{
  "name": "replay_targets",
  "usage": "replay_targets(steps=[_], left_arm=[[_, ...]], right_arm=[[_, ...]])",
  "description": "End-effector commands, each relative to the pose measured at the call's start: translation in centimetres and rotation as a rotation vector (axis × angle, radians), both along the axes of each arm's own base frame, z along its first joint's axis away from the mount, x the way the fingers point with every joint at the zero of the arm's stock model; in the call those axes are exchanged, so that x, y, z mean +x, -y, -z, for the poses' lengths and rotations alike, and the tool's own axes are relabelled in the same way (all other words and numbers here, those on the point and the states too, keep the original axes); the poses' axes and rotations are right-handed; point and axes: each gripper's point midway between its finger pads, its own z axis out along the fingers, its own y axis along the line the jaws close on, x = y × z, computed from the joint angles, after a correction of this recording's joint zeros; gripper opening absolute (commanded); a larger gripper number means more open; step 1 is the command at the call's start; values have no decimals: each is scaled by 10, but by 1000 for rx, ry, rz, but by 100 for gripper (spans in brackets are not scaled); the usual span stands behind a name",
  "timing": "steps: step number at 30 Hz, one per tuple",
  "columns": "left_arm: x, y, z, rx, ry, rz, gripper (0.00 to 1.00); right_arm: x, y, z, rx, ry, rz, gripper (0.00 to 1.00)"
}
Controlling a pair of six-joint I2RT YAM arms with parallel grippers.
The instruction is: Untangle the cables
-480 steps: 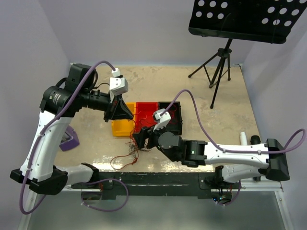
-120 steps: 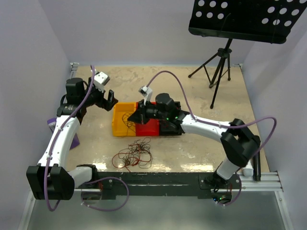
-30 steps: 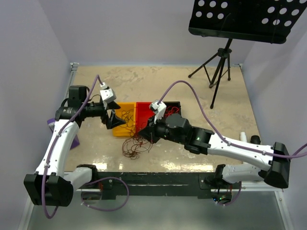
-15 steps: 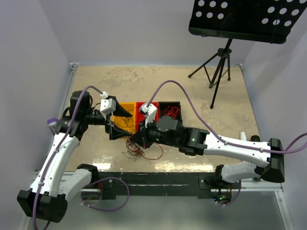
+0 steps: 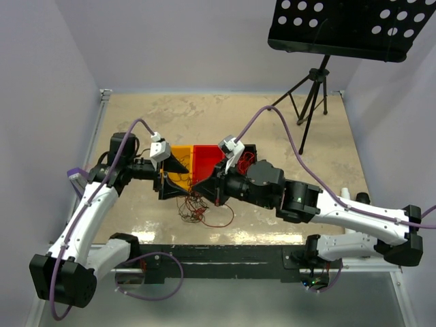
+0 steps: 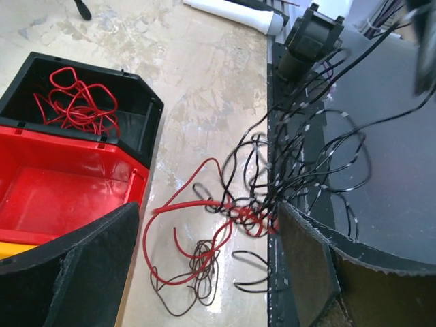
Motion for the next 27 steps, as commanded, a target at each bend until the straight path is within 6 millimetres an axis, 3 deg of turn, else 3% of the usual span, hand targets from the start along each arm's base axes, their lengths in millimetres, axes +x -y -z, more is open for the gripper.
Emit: replay_targets(steps=[1, 6, 15, 20, 24, 26, 27], left_arm=[[-5, 6, -29, -74, 48, 67, 87], [-26, 4, -35, -88, 55, 127, 100], [-49, 5, -34, -160, 40, 231, 99], [-50, 9, -26, -171, -32, 262, 77], [-47, 10, -25, -170, 23, 270, 60], [-46, 9, -29, -170, 56, 271, 41], [-45, 9, -31, -167, 68, 272, 16]], right_arm=[[-3, -14, 0, 12, -16, -30, 0], [-4, -22, 5, 15, -7, -53, 0], [1, -34, -1, 11, 39, -63, 0], [0, -46, -7, 28, 58, -92, 0], [-5, -52, -20, 67, 71, -130, 0], [-7, -53, -20, 68, 69, -137, 0], [-7, -52, -20, 69, 69, -139, 0]])
